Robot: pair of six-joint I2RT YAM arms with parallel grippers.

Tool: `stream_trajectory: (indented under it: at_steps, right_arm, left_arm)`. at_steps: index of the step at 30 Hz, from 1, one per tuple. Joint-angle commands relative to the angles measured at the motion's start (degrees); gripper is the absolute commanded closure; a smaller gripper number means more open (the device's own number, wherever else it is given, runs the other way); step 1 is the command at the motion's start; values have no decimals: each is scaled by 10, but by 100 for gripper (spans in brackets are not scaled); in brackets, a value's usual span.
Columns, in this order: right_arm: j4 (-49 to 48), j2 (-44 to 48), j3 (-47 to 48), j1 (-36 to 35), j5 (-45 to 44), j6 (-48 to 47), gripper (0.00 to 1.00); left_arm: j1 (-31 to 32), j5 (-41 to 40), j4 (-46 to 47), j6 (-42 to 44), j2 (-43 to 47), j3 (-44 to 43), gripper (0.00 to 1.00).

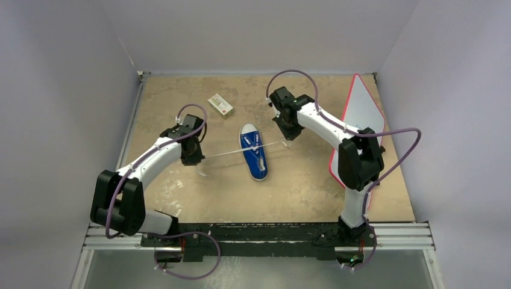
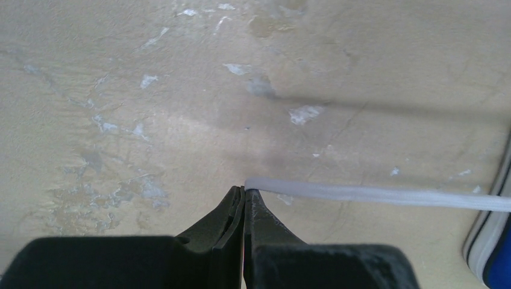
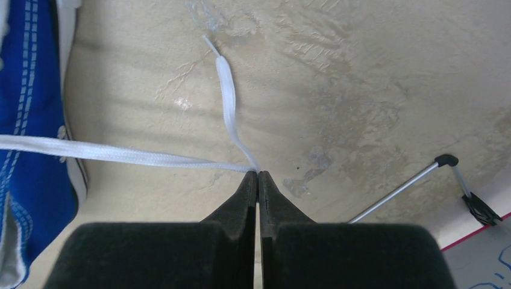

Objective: Tie the shoes

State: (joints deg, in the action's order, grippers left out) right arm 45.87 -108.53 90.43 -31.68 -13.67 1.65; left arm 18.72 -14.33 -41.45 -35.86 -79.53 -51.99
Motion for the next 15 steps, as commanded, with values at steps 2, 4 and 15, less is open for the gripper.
stream_trajectory:
  at_steps: [2, 4, 15]
  right_arm:
    - [8, -18, -16, 19, -1, -2, 100]
    - [12, -24, -13, 27, -6, 0, 100]
    - [-21, -49, -20, 42, -62, -14, 100]
  left_arm:
    - [-37, 1, -40, -51, -30, -12, 100]
    - [-59, 9, -39, -72, -27, 4, 100]
    - [-116, 14, -3, -80, -44, 45, 100]
